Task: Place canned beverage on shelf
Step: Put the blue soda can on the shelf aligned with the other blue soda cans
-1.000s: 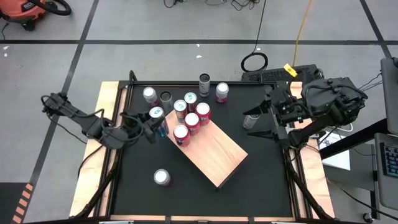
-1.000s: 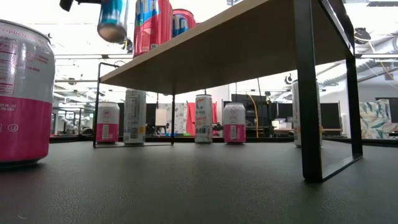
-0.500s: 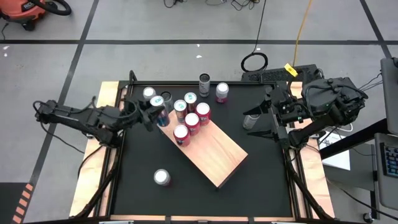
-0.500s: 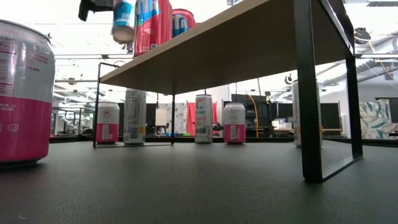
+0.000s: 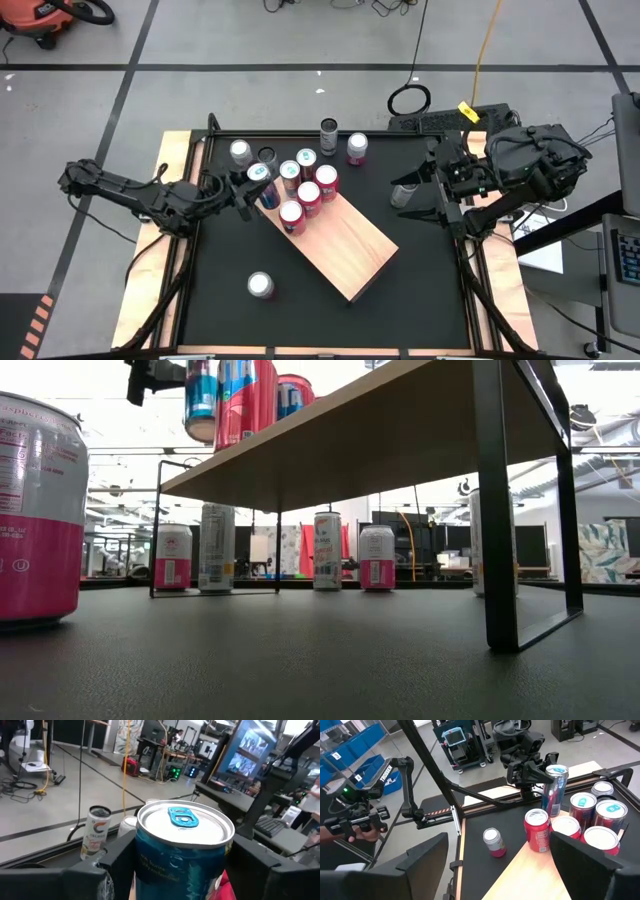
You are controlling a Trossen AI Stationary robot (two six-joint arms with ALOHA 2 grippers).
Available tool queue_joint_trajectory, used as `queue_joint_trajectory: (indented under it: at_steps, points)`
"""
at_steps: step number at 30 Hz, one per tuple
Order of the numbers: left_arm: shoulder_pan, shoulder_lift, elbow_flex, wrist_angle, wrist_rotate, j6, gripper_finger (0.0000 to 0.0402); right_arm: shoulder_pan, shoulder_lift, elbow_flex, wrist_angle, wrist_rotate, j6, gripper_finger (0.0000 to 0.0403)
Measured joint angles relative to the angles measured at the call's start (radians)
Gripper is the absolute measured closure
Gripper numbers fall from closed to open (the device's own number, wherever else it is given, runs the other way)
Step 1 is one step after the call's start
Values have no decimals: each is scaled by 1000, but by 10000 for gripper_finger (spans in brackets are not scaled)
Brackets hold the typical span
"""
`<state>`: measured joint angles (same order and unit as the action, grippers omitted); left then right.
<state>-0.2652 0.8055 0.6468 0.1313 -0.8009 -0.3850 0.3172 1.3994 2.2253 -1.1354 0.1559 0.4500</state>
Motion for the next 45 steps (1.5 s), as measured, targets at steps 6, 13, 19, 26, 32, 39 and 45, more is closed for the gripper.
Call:
queue_joint_trajectory:
  at_steps: [6,13,19,26,32,39,45]
  points:
    - [0,0,0,-12,0,1,153,0,0,0,1,4,-22,78]
    - [0,2,0,-10,1,-32,153,0,0,0,1,4,-39,78]
    - [0,69,0,-7,-41,-20,153,0,0,0,1,4,-51,78]
    - [-16,152,0,76,-42,49,153,0,0,0,1,1,-68,78]
    - [-37,164,0,95,-48,79,153,0,0,0,1,1,-77,78]
    - [-45,164,1,36,-120,80,153,0,0,0,1,0,-94,78]
    - [-44,165,2,33,-129,80,153,0,0,0,1,0,-99,78]
